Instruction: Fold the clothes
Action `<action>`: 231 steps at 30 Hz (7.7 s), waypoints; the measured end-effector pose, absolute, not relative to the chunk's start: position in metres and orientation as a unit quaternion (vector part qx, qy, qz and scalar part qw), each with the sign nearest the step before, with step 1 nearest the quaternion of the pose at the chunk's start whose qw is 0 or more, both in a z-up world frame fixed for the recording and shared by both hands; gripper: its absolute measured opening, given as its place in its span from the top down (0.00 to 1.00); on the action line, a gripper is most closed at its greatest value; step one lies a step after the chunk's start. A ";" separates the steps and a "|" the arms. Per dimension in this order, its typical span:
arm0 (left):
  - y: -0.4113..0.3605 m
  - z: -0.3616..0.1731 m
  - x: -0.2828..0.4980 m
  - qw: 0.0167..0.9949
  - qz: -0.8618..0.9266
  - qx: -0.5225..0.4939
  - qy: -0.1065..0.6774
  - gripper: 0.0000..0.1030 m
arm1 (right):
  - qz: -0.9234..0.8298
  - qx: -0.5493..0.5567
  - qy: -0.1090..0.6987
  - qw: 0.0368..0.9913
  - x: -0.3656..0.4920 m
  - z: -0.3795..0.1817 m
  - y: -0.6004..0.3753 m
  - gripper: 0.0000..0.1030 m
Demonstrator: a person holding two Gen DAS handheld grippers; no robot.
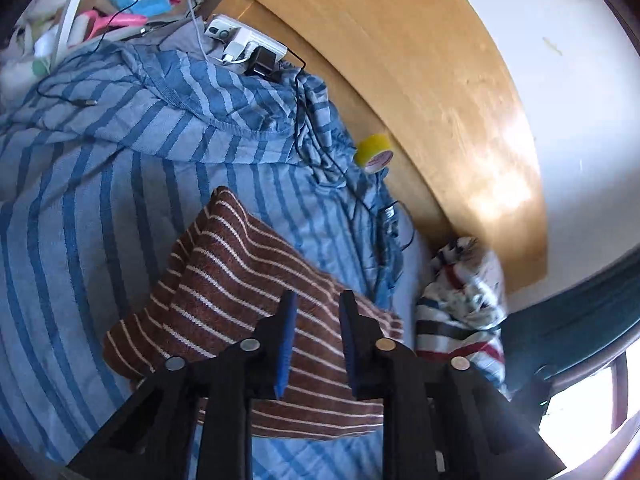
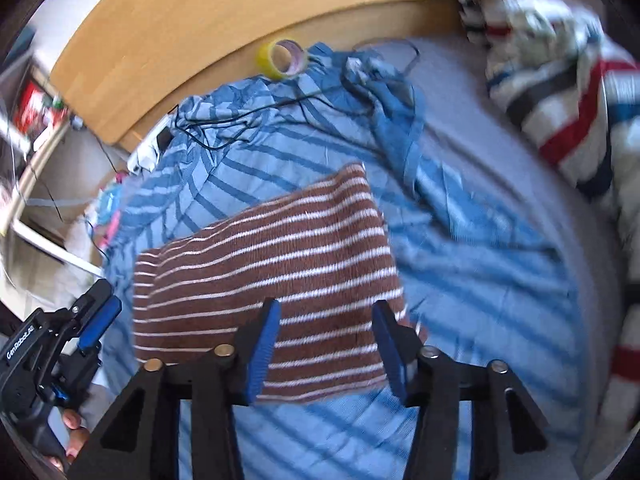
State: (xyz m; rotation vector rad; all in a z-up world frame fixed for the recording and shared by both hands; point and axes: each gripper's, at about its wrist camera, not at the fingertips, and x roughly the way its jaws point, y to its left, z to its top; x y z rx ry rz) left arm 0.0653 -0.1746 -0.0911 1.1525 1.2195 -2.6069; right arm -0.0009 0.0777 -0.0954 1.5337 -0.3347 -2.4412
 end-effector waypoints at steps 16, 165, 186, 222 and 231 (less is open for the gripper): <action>-0.221 -0.175 -0.010 0.059 -0.813 0.435 0.382 0.97 | -0.836 0.540 0.000 0.096 -0.098 -0.170 0.055 0.37; -0.104 -0.174 0.075 -0.054 -0.813 0.498 0.296 0.82 | -0.757 0.537 -0.328 0.176 -0.011 -0.138 0.084 0.13; -0.096 -0.175 0.047 -0.007 -0.879 0.403 0.256 0.97 | -0.770 0.598 -0.017 0.223 -0.090 -0.137 -0.020 0.65; -0.095 -0.187 0.046 0.000 -0.878 0.400 0.264 0.97 | -0.785 0.569 -0.123 0.214 -0.030 -0.142 0.033 0.69; -0.077 -0.170 0.032 0.048 -0.909 0.354 0.216 0.97 | -0.814 0.527 -0.100 0.225 -0.015 -0.098 0.056 0.69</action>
